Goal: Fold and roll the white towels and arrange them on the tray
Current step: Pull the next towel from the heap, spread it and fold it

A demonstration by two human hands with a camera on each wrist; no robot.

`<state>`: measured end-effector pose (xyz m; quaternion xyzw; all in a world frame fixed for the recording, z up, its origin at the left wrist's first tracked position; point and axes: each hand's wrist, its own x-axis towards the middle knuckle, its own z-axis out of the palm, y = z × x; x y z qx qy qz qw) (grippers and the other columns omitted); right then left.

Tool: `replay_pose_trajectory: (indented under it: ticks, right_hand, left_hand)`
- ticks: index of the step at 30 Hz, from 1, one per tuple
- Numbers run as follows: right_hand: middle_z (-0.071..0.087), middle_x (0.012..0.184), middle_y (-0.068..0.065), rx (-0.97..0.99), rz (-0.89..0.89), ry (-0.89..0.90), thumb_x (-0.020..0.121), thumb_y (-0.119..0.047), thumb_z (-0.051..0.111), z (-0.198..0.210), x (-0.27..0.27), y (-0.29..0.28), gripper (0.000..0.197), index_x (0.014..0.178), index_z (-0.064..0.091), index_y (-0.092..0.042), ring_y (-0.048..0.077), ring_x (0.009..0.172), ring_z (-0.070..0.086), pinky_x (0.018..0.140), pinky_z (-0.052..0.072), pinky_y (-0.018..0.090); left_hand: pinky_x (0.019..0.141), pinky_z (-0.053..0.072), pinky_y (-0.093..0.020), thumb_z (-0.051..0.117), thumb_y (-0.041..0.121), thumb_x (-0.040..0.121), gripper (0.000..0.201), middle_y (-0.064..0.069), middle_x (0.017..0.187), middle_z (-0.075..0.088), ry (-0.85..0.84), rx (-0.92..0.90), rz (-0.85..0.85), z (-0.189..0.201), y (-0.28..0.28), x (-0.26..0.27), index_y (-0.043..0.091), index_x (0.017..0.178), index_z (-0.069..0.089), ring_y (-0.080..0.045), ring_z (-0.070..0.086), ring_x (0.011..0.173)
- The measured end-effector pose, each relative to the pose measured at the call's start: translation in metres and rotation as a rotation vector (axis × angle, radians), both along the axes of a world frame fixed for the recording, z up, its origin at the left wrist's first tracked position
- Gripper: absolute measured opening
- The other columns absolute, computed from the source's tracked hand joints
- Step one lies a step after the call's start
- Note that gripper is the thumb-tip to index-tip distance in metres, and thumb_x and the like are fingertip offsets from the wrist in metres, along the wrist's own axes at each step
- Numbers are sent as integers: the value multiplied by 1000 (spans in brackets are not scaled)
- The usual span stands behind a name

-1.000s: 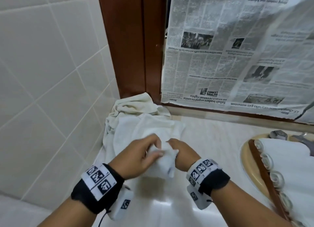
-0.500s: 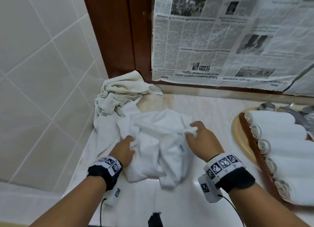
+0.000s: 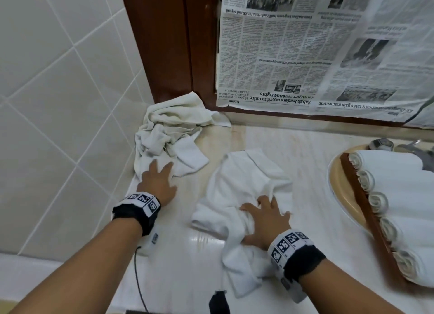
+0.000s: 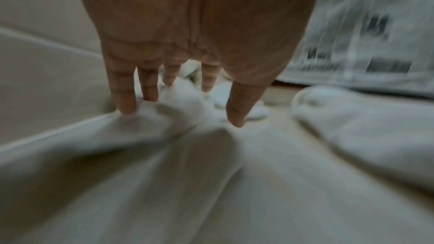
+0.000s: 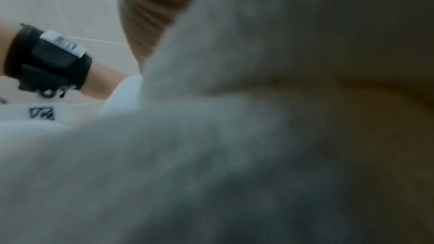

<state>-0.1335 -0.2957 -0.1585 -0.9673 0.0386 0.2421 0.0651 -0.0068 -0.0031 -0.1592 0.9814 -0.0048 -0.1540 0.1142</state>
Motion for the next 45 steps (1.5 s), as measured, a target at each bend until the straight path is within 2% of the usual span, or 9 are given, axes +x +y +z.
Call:
replay_pose_trajectory:
  ticks: [8,15,17,20,22,32,35,40,45]
  right_hand:
    - [39,124,-2,30,-151,-122,79,-45,64,-5,31,-20,42,118,51,-37,26,125,41,99,42,58]
    - [45,116,0,35,-132,-156,83,-31,57,-5,44,-21,28,110,52,-30,30,113,51,95,47,51]
    - [45,116,0,35,-133,-151,82,-31,56,-4,45,-21,28,110,52,-30,30,113,51,95,46,52]
    - [46,117,2,51,-140,-154,82,-29,56,-4,43,-21,28,110,52,-28,31,112,53,94,47,51]
    - [48,122,5,78,-148,-212,83,-26,57,-5,41,-23,21,103,53,-24,32,106,58,85,50,44]
    - [44,90,-1,217,-298,-376,78,-8,56,-6,33,-43,19,90,51,-21,25,77,49,64,39,31]
    - [44,90,-1,214,-301,-358,80,-9,56,-3,31,-46,18,91,50,-22,25,79,51,67,44,33]
    - [45,94,-2,230,-301,-309,80,-14,59,2,29,-49,21,98,51,-22,24,81,53,71,45,33]
    - [36,125,3,214,-204,-246,81,-10,59,30,25,-36,75,142,28,-39,24,76,54,77,51,37]
  left_hand:
    - [72,45,-40,51,8,87,38,-16,111,46,-116,72,5,-21,7,-8,11,124,44,-35,48,100]
    - [58,47,-25,69,32,83,15,6,79,63,441,-188,-323,33,-20,-51,21,90,62,-14,62,66]
    - [62,45,-26,68,33,85,22,7,66,61,128,-396,-201,43,-27,-52,22,70,58,-16,61,65]
    - [85,47,-37,78,44,73,41,-2,112,55,-472,-343,90,48,-27,-32,23,101,55,-24,52,102]
    - [100,40,-47,79,56,67,91,-12,145,27,-332,-147,240,39,-19,-23,25,140,34,-33,33,127]
    - [71,45,-25,69,39,87,30,4,85,65,138,-701,-171,46,-30,-33,12,101,66,-12,59,74]
    - [54,47,-30,60,25,96,22,-12,77,65,107,-1055,163,60,-23,-20,8,86,71,-28,61,64]
    - [99,47,-44,75,50,73,85,-15,140,49,-68,-495,584,11,21,25,13,141,41,-37,53,122]
    - [112,36,-43,75,40,82,106,-9,156,32,28,-674,546,-15,24,45,22,157,3,-33,39,138]
